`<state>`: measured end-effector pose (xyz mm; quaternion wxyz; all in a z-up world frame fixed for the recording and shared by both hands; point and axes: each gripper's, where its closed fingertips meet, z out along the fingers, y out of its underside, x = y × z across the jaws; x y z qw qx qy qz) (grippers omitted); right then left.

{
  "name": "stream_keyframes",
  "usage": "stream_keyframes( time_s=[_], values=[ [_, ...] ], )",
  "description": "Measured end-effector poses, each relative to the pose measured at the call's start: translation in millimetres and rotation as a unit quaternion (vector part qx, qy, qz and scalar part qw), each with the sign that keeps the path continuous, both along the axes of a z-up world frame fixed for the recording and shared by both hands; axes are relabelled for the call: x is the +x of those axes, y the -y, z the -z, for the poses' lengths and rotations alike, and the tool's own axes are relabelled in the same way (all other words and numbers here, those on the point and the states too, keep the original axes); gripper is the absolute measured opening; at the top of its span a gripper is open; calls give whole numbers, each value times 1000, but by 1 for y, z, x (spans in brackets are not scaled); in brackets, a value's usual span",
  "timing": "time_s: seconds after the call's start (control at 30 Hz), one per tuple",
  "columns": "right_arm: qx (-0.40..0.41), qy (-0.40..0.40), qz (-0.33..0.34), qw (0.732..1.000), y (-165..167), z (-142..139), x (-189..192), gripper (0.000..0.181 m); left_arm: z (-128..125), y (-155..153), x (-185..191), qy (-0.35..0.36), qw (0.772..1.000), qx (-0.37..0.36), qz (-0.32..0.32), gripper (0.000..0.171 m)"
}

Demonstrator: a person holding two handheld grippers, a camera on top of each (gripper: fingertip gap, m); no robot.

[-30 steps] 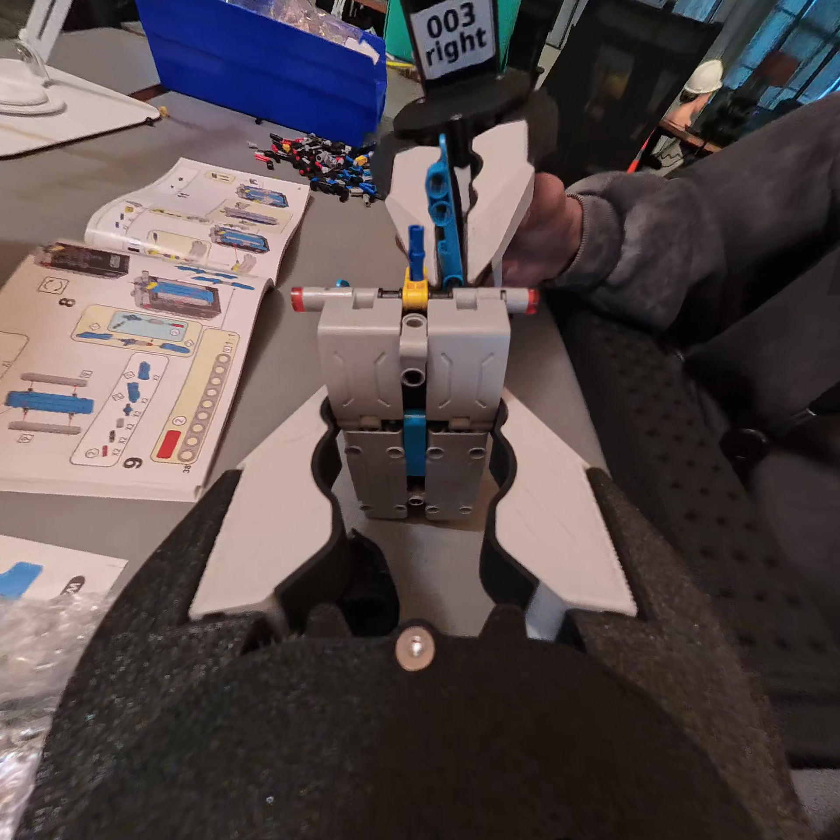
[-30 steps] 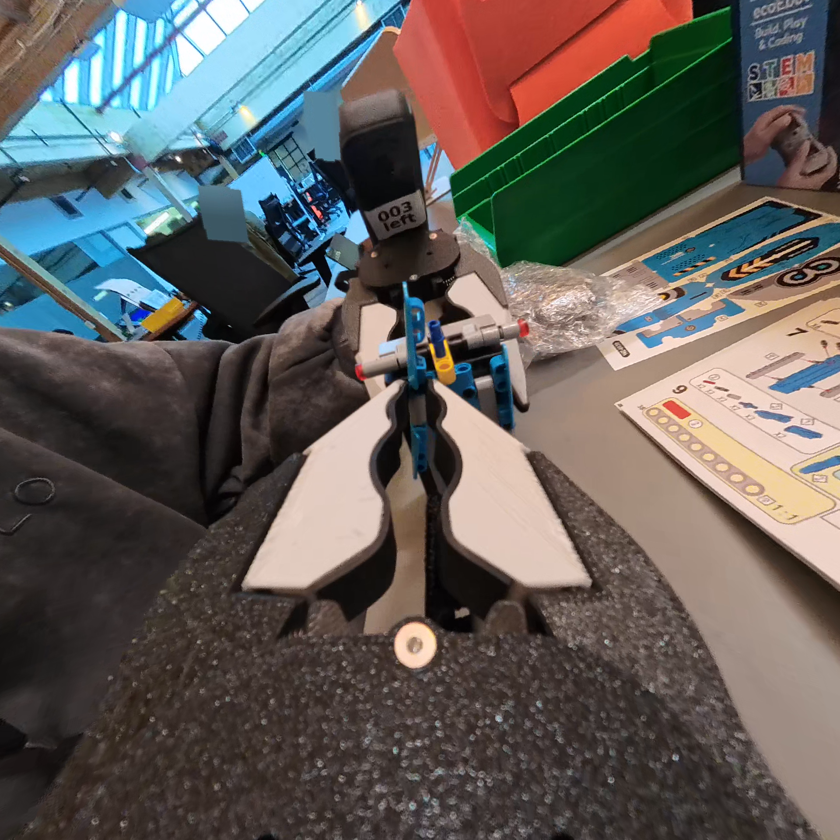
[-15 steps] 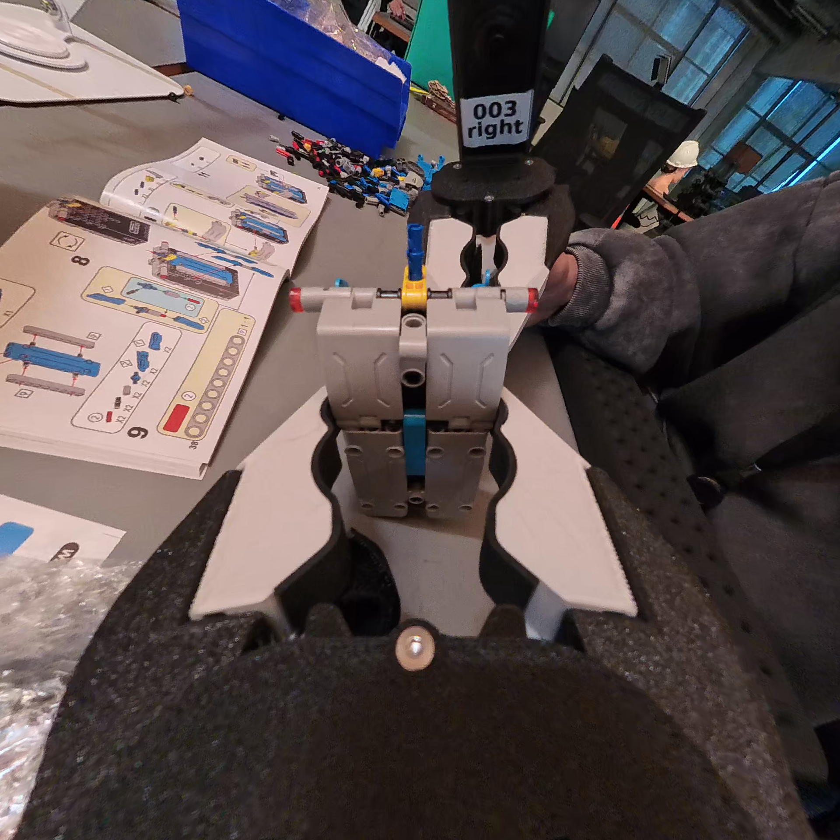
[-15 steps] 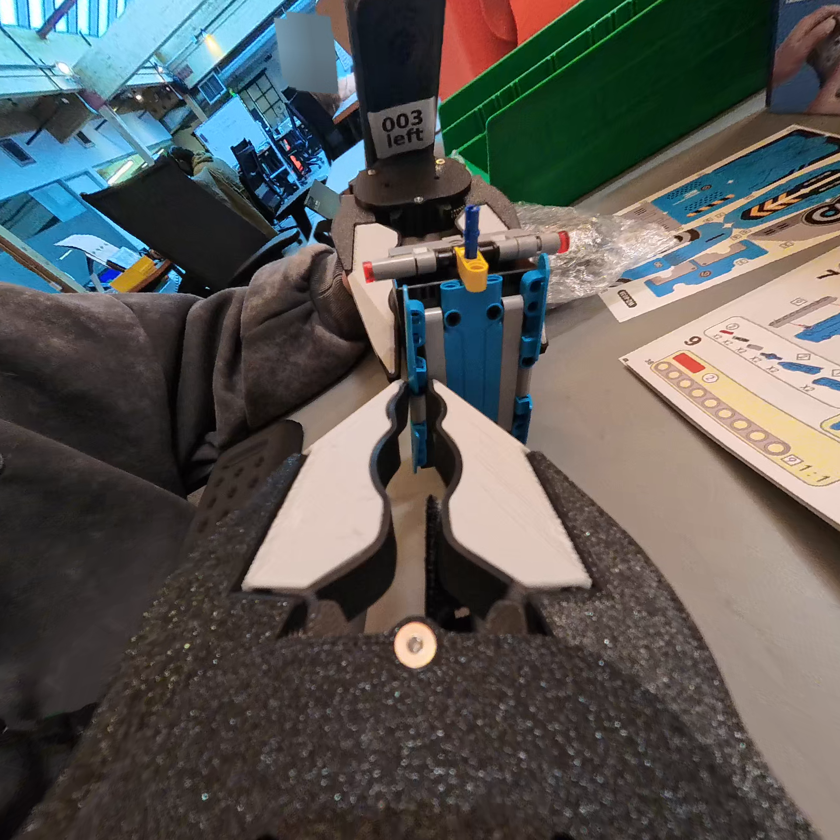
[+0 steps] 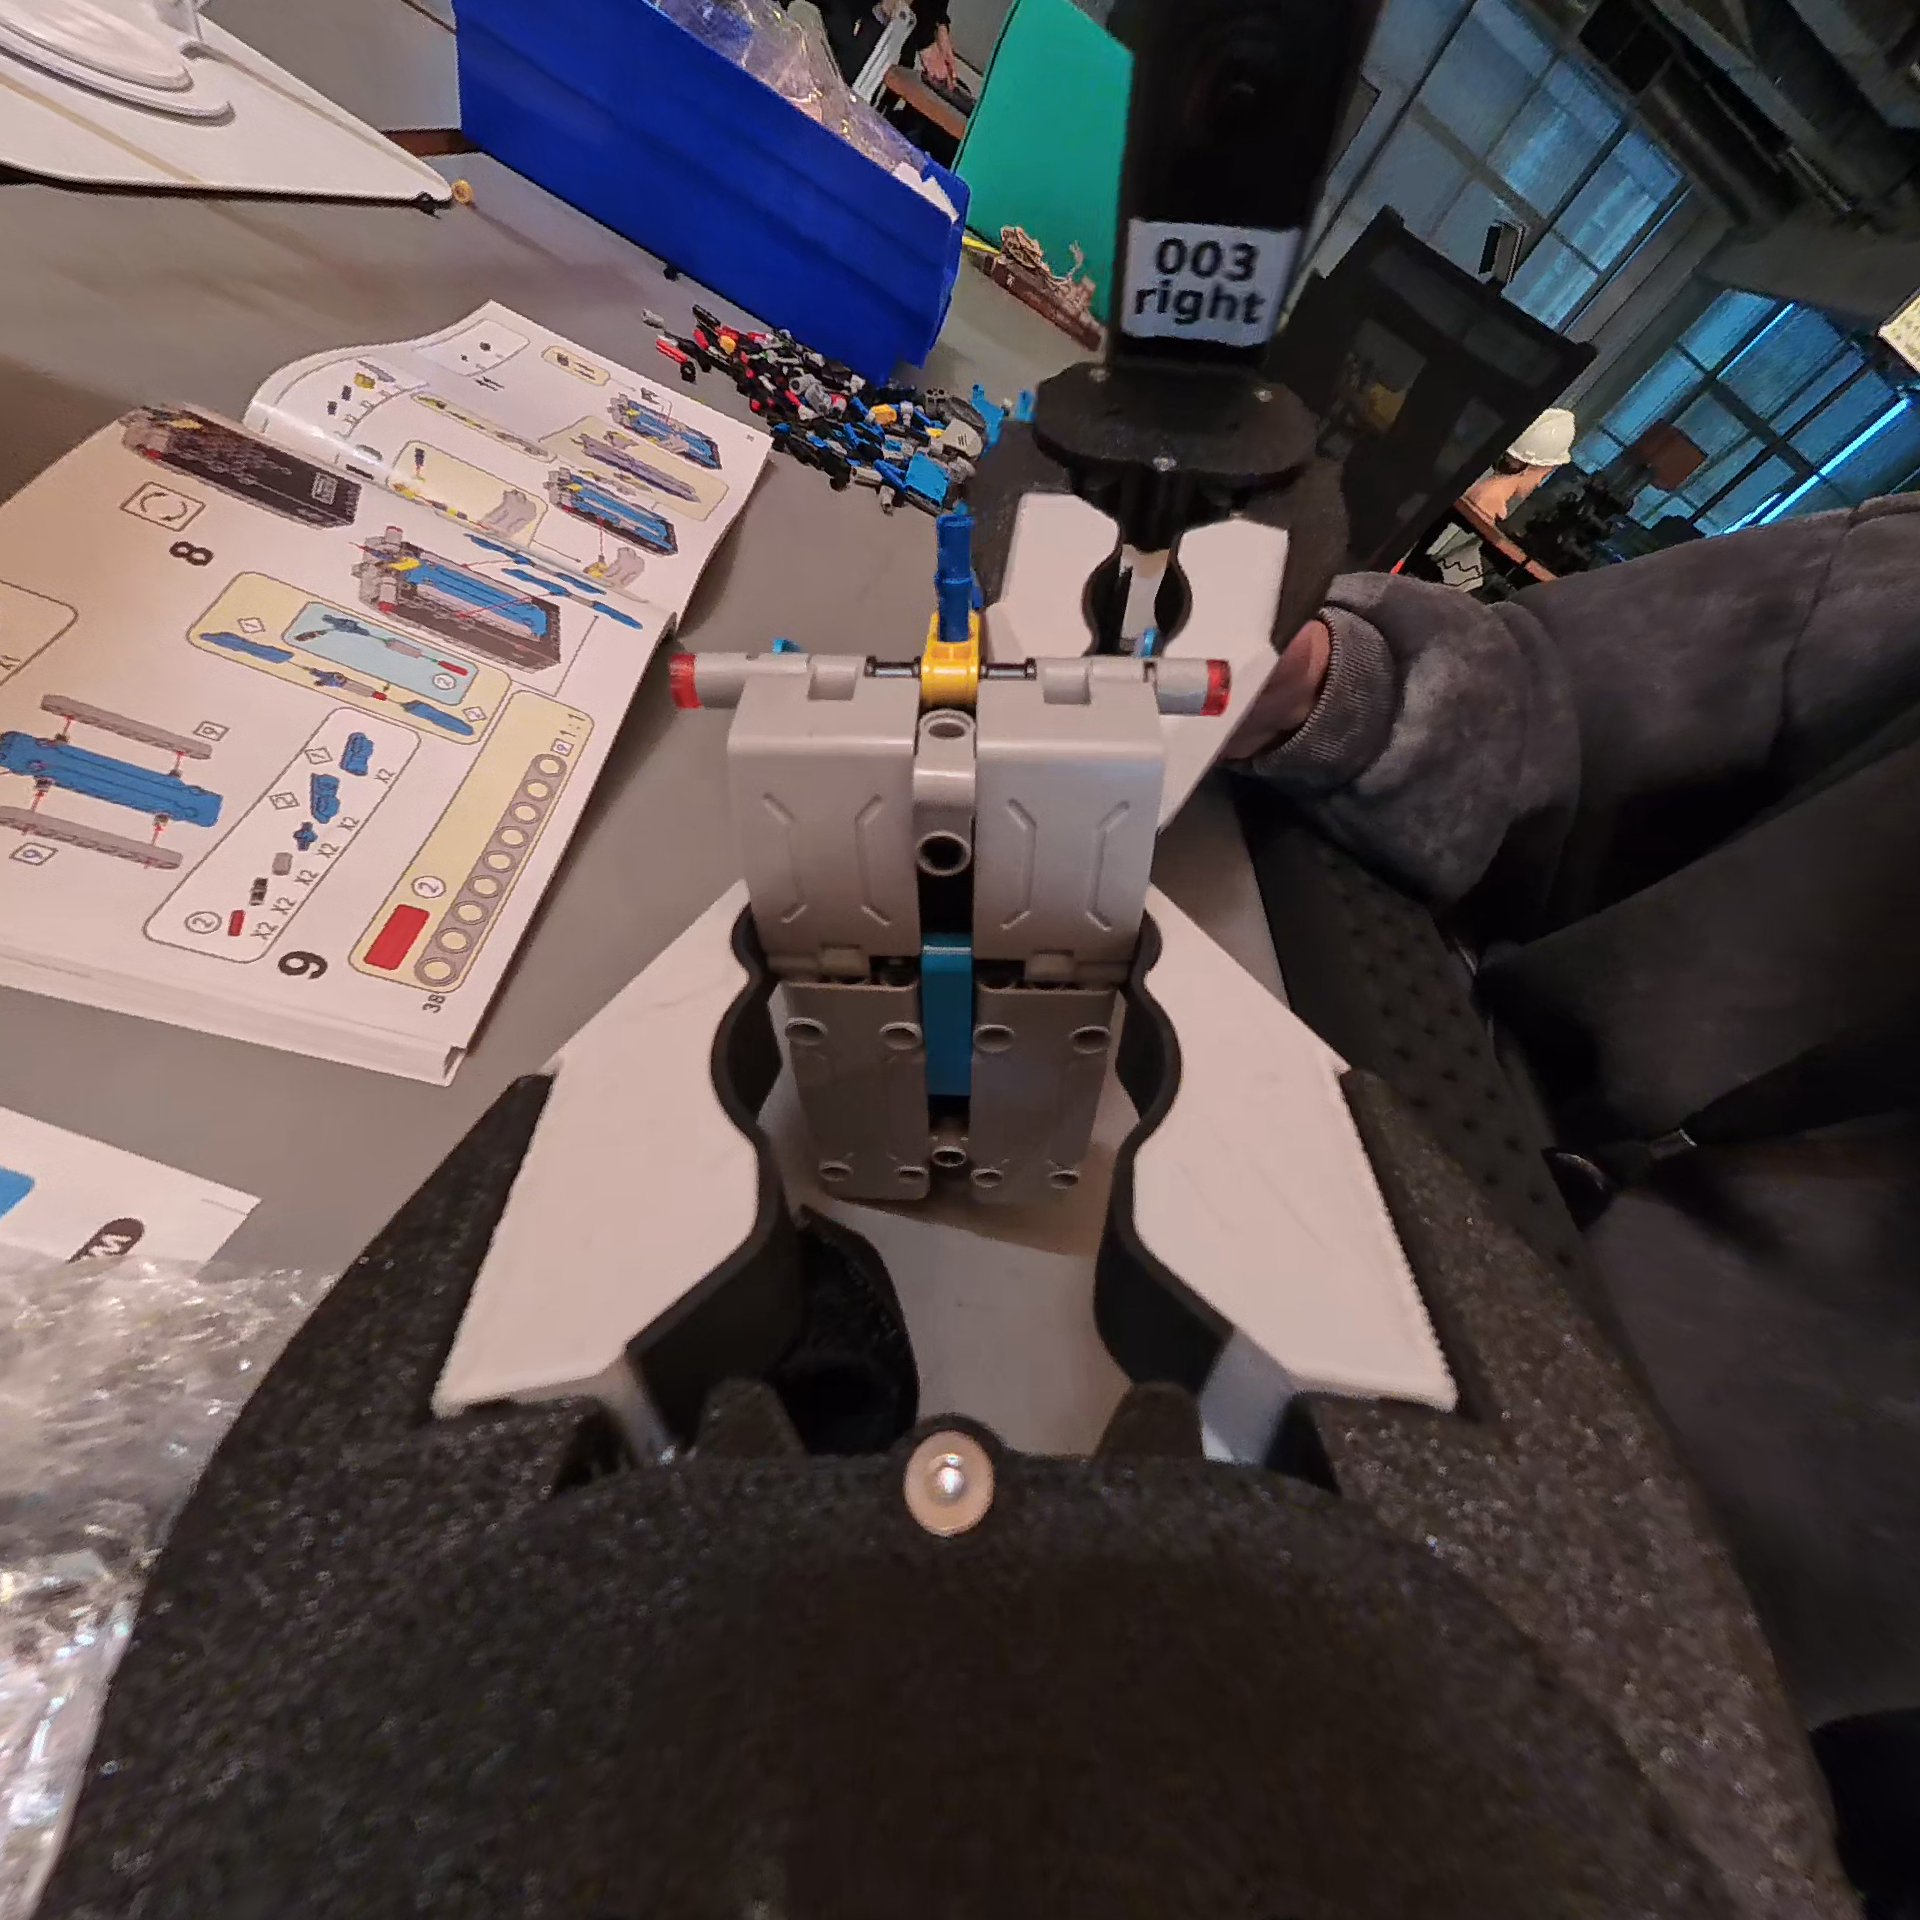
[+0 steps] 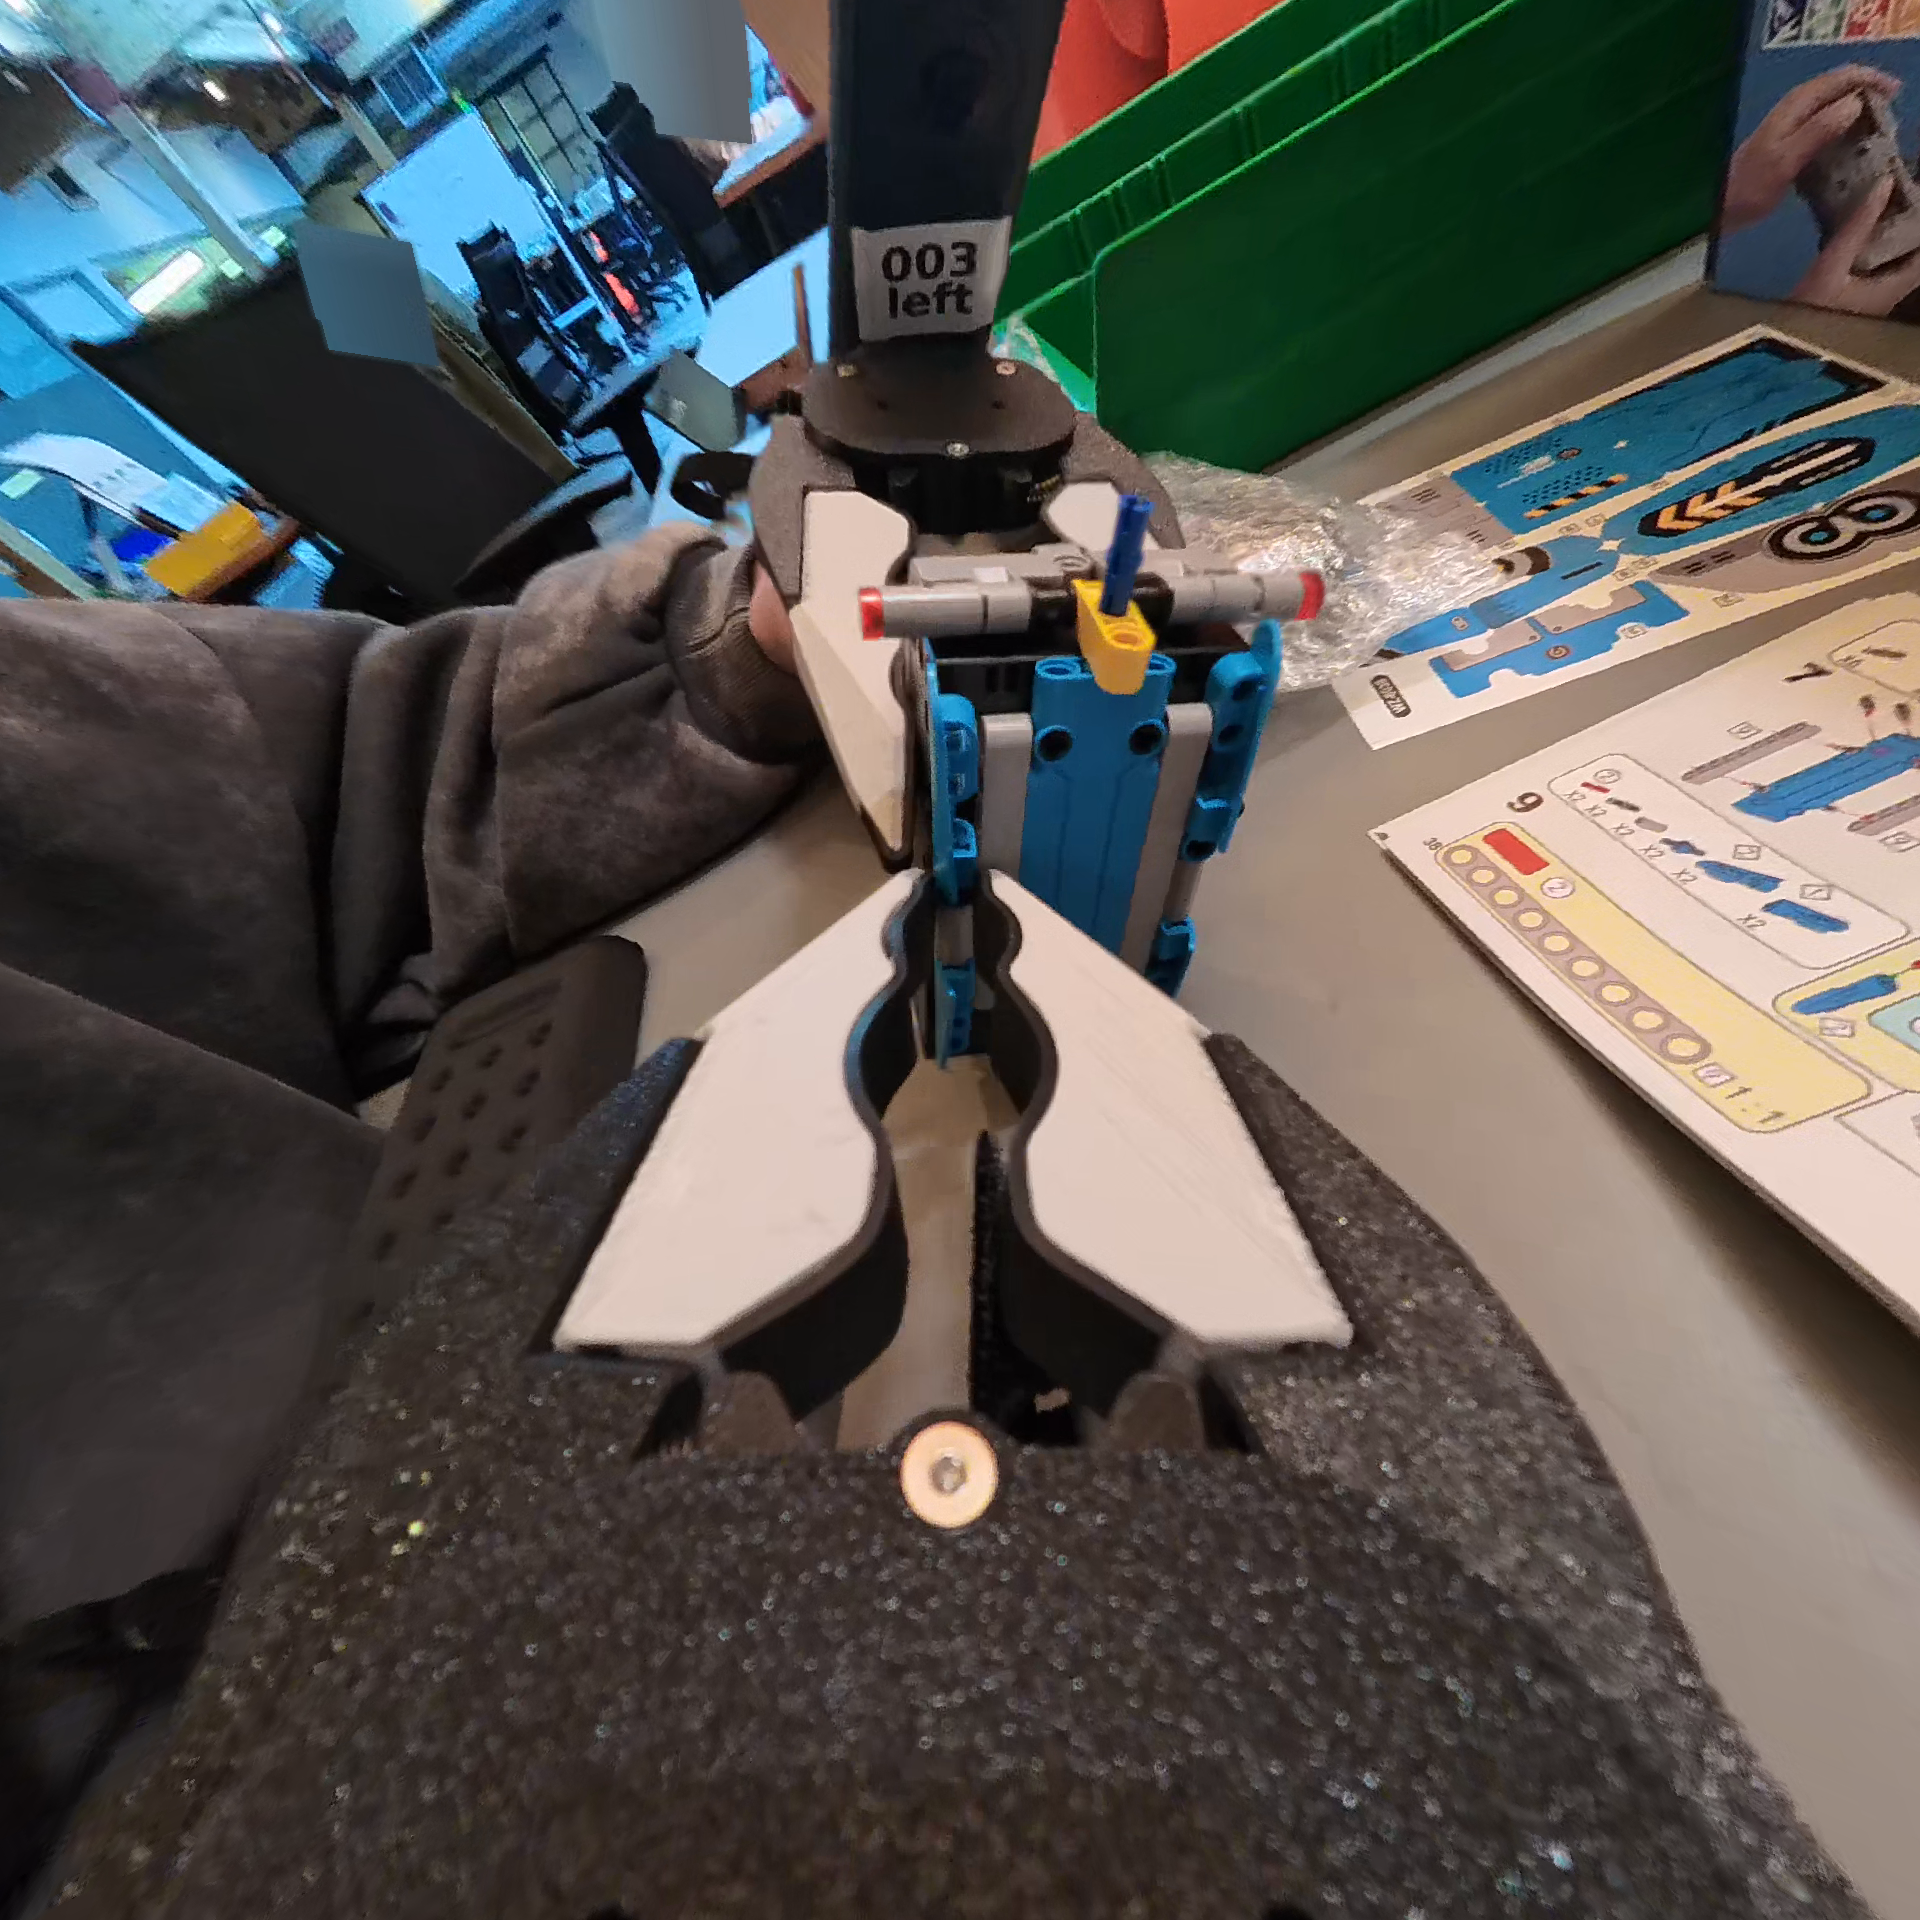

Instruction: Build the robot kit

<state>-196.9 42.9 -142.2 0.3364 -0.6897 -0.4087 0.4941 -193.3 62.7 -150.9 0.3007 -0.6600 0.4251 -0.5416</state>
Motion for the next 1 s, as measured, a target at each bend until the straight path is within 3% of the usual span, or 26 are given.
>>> stream_keyframes(
  time_s=[0.17, 0.27, 0.53, 1.0],
  values=[
    [31, 7, 29, 999, -3, -1, -1, 6, 1, -4, 2, 0, 1000, -13, -14, 65],
    [0, -3, 42, 999, -6, -2, -1, 5, 1, -6, 1, 0, 1000, -22, -22, 65],
    [-39, -25, 23, 999, -4, -2, -3, 7, 1, -3, -1, -6, 1000, -14, -13, 66],
    [-15, -5, -6, 1000, 7, -2, -10, 7, 6, 9, -11, -42, 998, 29, 20, 65]
  ],
)
